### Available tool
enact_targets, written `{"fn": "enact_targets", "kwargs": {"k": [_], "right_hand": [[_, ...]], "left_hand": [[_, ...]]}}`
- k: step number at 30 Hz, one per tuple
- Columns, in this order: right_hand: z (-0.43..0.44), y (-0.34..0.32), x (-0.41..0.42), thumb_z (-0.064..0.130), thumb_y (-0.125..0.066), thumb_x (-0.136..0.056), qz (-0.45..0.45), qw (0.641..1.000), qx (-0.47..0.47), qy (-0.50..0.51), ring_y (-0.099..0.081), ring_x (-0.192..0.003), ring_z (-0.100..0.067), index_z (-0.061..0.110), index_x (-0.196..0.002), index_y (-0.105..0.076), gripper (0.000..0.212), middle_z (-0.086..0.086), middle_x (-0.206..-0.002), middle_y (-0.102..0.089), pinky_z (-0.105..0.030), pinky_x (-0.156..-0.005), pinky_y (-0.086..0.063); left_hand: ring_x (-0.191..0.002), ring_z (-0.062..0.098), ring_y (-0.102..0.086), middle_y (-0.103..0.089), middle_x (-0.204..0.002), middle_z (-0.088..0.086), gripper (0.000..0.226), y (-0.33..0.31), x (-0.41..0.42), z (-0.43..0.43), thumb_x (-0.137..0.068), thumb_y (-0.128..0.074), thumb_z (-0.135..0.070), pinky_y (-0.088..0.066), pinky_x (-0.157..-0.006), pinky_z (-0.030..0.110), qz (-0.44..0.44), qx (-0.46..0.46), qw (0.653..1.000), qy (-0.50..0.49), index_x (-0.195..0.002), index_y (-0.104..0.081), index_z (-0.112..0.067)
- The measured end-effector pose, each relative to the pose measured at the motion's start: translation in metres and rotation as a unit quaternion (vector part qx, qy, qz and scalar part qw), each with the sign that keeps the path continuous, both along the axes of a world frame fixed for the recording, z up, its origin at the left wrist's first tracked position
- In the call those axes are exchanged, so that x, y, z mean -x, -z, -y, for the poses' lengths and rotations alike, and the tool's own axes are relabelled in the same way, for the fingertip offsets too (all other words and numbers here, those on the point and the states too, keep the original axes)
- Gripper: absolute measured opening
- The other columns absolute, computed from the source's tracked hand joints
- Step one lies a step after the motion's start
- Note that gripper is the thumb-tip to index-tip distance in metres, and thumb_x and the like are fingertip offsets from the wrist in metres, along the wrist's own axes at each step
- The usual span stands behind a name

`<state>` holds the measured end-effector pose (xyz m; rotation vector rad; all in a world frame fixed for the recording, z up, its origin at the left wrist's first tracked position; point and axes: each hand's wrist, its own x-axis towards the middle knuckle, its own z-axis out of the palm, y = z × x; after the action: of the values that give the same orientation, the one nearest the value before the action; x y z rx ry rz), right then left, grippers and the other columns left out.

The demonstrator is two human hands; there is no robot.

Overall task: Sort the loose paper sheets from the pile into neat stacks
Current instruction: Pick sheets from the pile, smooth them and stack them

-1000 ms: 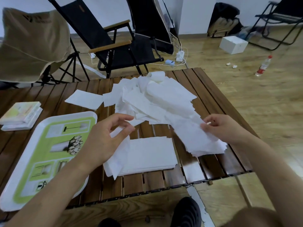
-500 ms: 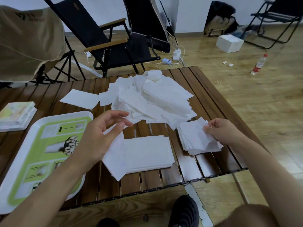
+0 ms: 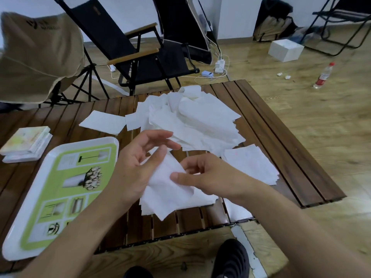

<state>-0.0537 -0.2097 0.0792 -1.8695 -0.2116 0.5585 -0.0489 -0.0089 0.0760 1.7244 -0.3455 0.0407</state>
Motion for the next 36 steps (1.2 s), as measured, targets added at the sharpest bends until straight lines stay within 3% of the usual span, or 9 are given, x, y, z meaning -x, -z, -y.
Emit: {"fn": "enact_targets", "kwargs": {"k": [3, 10, 14, 17, 20, 24, 29, 33, 36], "right_hand": [[0.012, 0.002, -0.003, 0.034, -0.073, -0.092, 0.042, 0.997, 0.058, 0.02, -0.042, -0.061, -0.008, -0.008, -0.091, -0.062, 0.043, -0.004, -0.075, -0.047, -0.016, -0.056, -0.033], [0.118, 0.017, -0.019, 0.028, -0.068, -0.097, 0.036, 0.953, 0.181, 0.24, -0.046, -0.045, -0.004, 0.011, -0.074, -0.058, 0.029, 0.005, -0.059, -0.055, -0.017, -0.048, -0.032], [0.14, 0.046, -0.024, 0.025, -0.069, -0.096, -0.024, 0.937, 0.242, 0.252, -0.052, -0.06, -0.013, 0.012, -0.077, -0.062, 0.024, -0.001, -0.069, -0.061, -0.026, -0.055, -0.037], [0.142, 0.05, -0.03, 0.027, -0.071, -0.094, -0.022, 0.929, 0.277, 0.244, -0.054, -0.061, -0.015, 0.011, -0.08, -0.065, 0.023, 0.0, -0.068, -0.061, -0.028, -0.056, -0.039], [0.14, 0.052, -0.034, 0.029, -0.075, -0.091, -0.013, 0.92, 0.318, 0.229, -0.058, -0.065, -0.019, 0.007, -0.085, -0.068, 0.024, -0.002, -0.072, -0.065, -0.029, -0.059, -0.043], [0.143, 0.051, -0.039, 0.046, -0.078, -0.083, -0.017, 0.893, 0.397, 0.212, -0.061, -0.077, -0.018, 0.012, -0.096, -0.059, 0.041, -0.001, -0.088, -0.066, -0.032, -0.061, -0.044], [0.143, 0.041, -0.048, 0.045, -0.071, -0.088, 0.017, 0.866, 0.426, 0.261, -0.047, -0.054, -0.02, 0.018, -0.074, -0.041, 0.043, 0.0, -0.06, -0.048, -0.029, -0.052, -0.035], [0.118, 0.023, -0.045, 0.045, -0.064, -0.093, 0.072, 0.884, 0.385, 0.256, -0.058, -0.069, -0.014, 0.019, -0.089, -0.055, 0.028, 0.002, -0.077, -0.064, -0.03, -0.056, -0.042], [0.095, 0.01, -0.04, 0.045, -0.063, -0.093, 0.109, 0.898, 0.369, 0.215, -0.06, -0.071, -0.011, 0.023, -0.092, -0.059, 0.023, 0.006, -0.081, -0.065, -0.03, -0.057, -0.043]], "left_hand": [[-0.074, 0.051, -0.06, -0.073, -0.117, -0.008, 0.018, 0.008, -0.001, 0.0, -0.101, -0.061, -0.027, -0.052, -0.06, 0.053, 0.005, -0.072, 0.997, -0.023, -0.119, -0.064, -0.028], [-0.059, 0.032, -0.063, -0.07, -0.11, -0.022, 0.019, 0.018, -0.008, -0.005, -0.102, -0.057, -0.023, -0.054, -0.05, 0.022, -0.008, -0.136, 0.989, -0.052, -0.12, -0.063, -0.028], [-0.064, 0.046, -0.057, -0.073, -0.104, -0.017, 0.015, 0.027, -0.011, -0.007, -0.102, -0.058, -0.023, -0.051, -0.047, 0.024, -0.019, -0.177, 0.983, -0.036, -0.113, -0.066, -0.031], [-0.071, 0.02, -0.065, -0.073, -0.096, -0.022, 0.013, 0.039, -0.017, -0.014, -0.102, -0.059, -0.026, -0.054, -0.061, 0.031, -0.005, -0.251, 0.966, -0.052, -0.108, -0.066, -0.034], [-0.078, -0.002, -0.064, -0.072, -0.091, -0.023, 0.012, 0.052, -0.027, -0.024, -0.102, -0.058, -0.03, -0.051, -0.071, 0.028, -0.009, -0.331, 0.94, -0.084, -0.107, -0.065, -0.038], [-0.081, 0.0, -0.059, -0.065, -0.095, -0.022, 0.01, 0.064, -0.042, -0.041, -0.102, -0.055, -0.036, -0.05, -0.067, 0.029, 0.006, -0.455, 0.877, -0.155, -0.11, -0.061, -0.037], [-0.098, 0.021, -0.062, -0.069, -0.108, 0.0, 0.016, 0.079, -0.095, -0.062, -0.099, -0.06, -0.025, -0.054, -0.08, 0.039, 0.078, -0.549, 0.801, -0.226, -0.112, -0.064, -0.018], [-0.113, 0.037, -0.057, -0.065, -0.122, 0.017, 0.03, 0.086, -0.167, -0.082, -0.093, -0.058, -0.017, -0.045, -0.094, 0.048, 0.078, -0.655, 0.713, -0.237, -0.12, -0.062, -0.004], [-0.111, 0.042, -0.059, -0.065, -0.117, 0.023, 0.026, 0.099, -0.207, -0.091, -0.094, -0.053, -0.013, -0.045, -0.094, 0.046, 0.009, -0.656, 0.711, -0.253, -0.115, -0.063, 0.0]]}}
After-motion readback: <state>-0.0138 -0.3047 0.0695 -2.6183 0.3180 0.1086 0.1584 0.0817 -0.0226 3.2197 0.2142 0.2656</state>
